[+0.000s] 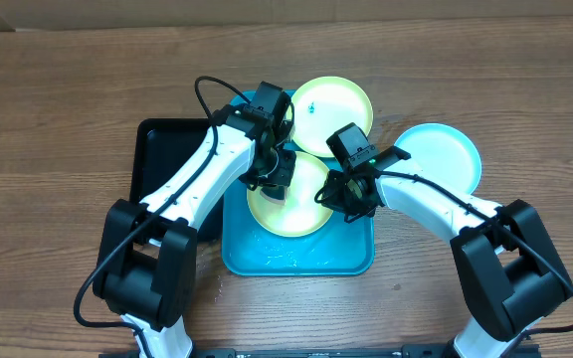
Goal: Clean dirty plates on tray and stack at the side
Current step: 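Scrub the lower yellow plate with the sponge while the right gripper holds its rim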
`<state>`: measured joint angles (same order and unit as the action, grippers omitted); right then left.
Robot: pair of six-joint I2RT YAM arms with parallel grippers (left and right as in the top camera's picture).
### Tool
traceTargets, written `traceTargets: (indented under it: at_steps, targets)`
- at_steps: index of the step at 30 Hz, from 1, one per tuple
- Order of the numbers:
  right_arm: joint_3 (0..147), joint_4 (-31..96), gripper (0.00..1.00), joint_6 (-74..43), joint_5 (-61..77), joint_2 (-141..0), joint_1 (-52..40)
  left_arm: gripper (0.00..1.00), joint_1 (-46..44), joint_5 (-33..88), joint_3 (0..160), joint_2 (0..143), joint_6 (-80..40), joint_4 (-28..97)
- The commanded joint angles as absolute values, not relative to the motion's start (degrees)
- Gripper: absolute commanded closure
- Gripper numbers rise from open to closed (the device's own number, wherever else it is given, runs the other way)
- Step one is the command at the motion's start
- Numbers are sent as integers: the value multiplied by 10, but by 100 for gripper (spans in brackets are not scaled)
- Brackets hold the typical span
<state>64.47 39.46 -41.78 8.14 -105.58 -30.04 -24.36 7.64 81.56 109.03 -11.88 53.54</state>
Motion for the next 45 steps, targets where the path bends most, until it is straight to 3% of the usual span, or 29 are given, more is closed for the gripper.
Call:
traceTargets:
  at_steps: [1, 11, 22, 32, 45]
  targets:
    - [639, 393, 96, -418, 67, -1048, -300, 96, -247, 37, 795, 1082, -132, 521]
    - [639, 393, 96, -418, 67, -1048, -300, 96, -247, 16, 693, 1085, -159, 426]
    - [639, 393, 96, -418, 67, -1048, -300, 96, -243, 256, 693, 1084, -137, 401]
    - [639, 393, 96, -418, 67, -1048, -300, 96, -232, 166, 833, 1054, -137, 488]
    - [639, 387, 96, -418, 61, -1048, -319, 96, -236, 55, 771, 1096, -138, 480]
